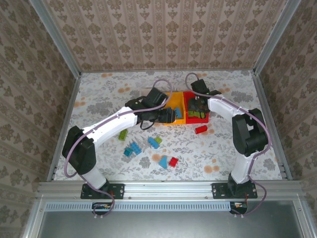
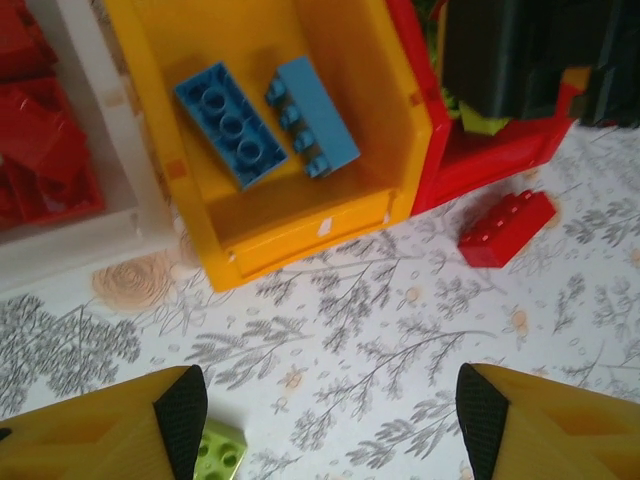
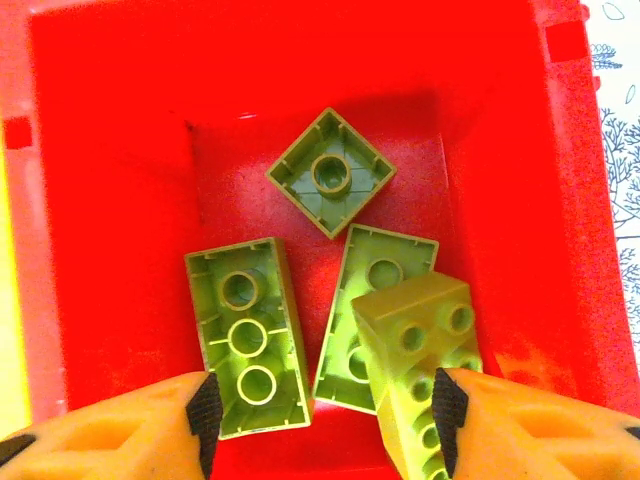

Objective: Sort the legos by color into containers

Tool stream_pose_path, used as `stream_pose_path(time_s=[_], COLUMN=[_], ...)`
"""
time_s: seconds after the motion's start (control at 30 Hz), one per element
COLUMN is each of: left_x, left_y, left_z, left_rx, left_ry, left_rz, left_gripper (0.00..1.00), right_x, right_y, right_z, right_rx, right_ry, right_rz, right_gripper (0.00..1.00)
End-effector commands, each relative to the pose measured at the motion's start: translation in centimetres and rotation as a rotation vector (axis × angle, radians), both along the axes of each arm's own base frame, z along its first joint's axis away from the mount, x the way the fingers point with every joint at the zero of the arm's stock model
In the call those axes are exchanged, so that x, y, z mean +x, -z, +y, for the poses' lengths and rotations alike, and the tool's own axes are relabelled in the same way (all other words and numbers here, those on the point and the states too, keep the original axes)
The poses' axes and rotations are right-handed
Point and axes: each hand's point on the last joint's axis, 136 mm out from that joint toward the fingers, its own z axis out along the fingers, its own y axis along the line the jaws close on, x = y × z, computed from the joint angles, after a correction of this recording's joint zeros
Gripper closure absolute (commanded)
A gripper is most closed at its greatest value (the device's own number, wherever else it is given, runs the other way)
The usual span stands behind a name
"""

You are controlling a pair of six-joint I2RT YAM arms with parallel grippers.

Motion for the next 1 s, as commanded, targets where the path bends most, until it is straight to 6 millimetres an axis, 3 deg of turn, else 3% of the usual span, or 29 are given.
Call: stream_pose_path(time_s=[0.0,0.23,0.33,0.4,0.53,0.63,0.73,0.83,0.97], left_x=[-1.6,-4.3,-5.8,-7.0,-8.9,-9.1,-8.2,-7.1,-5.8], left_y=[0.5,2.5,3.4,4.2,5.4,5.5,5.5,6.1,7.0], left_z=[2.3,7.5,10.4,12.6,15.1,15.5,14.8,12.9,10.2], left_rx=[0.050,0.131,0.165,0.201,0.200,0.173,0.149,0.101,0.051], left_ry=[-0.035,-0.192,-0.307,-0.399,-0.529,-0.568,-0.589,-0.622,-0.679], left_rz=[0.021,0.079,0.117,0.158,0.211,0.208,0.213,0.261,0.332], left_gripper=[0.30,0.28,0.29,0.29,0.30,0.31,0.31,0.31,0.30], right_x=[-0.2,-2.7,-5.2,-7.4,-13.0,-17.1,-19.7,-20.5,-20.7], right_y=[-3.0,-9.7,-11.8,-12.5,-11.3,-10.3,-9.1,-8.3,-8.9], right_z=[0.2,2.0,4.4,6.8,11.4,13.4,14.2,13.9,13.9], right_rx=[0.015,0.031,0.059,0.117,0.247,0.301,0.329,0.326,0.320], right_ry=[0.004,-0.068,-0.179,-0.294,-0.541,-0.687,-0.764,-0.775,-0.803], right_rz=[-0.046,-0.222,-0.321,-0.360,-0.317,-0.281,-0.225,-0.189,-0.208], right_gripper=[0.35,0.35,0.33,0.30,0.29,0.26,0.24,0.24,0.23])
